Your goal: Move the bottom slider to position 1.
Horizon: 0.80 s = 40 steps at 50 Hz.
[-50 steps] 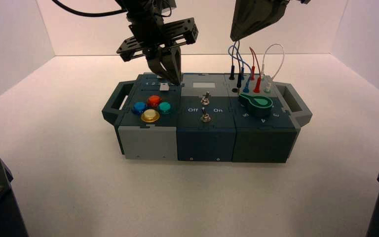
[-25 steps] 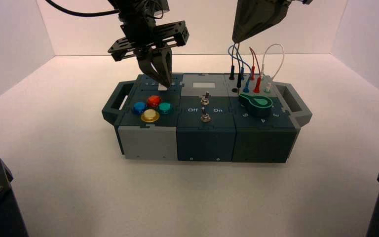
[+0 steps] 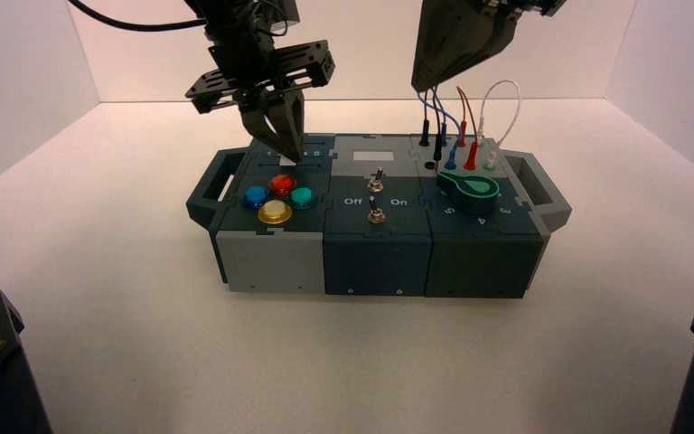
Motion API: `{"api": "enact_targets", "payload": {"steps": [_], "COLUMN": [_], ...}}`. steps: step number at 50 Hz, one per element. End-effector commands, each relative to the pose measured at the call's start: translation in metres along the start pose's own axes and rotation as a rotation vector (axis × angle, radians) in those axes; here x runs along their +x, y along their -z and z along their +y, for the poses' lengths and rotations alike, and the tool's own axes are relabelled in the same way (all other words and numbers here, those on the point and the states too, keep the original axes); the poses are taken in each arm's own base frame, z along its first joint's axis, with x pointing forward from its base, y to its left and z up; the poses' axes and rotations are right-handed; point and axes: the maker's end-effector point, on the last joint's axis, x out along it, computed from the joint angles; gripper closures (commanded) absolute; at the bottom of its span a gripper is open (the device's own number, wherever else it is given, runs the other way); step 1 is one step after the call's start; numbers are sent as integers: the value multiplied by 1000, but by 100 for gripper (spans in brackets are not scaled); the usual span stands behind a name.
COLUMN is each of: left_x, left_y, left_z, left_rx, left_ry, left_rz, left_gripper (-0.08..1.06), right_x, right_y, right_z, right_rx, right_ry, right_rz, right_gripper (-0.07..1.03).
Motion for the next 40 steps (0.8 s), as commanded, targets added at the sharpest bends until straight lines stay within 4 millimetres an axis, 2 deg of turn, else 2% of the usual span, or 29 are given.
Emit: {"api": "enact_targets", "payload": {"steps": [1, 6, 17, 30, 40], "left_x": [-13, -12, -14, -16, -18], "left_y": [-8, -7, -6, -9, -10], "left_z": [-2, -1, 1, 9, 13], "left_rx": [3, 1, -4, -28, -33], "left_ry": [11, 9, 9, 5, 3], "left_rz": [-37, -33, -31, -30, -26], "left_gripper": [101, 101, 101, 101, 101], "right_x": [-4, -1, 7, 11, 13], "right_y": [-5, -1, 7, 12, 16], "right_z": [14, 23, 26, 42, 53], "right_rx": [-52, -100, -175, -296, -480], "right_ry": [-19, -20, 41, 82, 236], "right_rz": [-35, -35, -22, 2, 53], "right_gripper": [99, 98, 98, 98, 98]}}
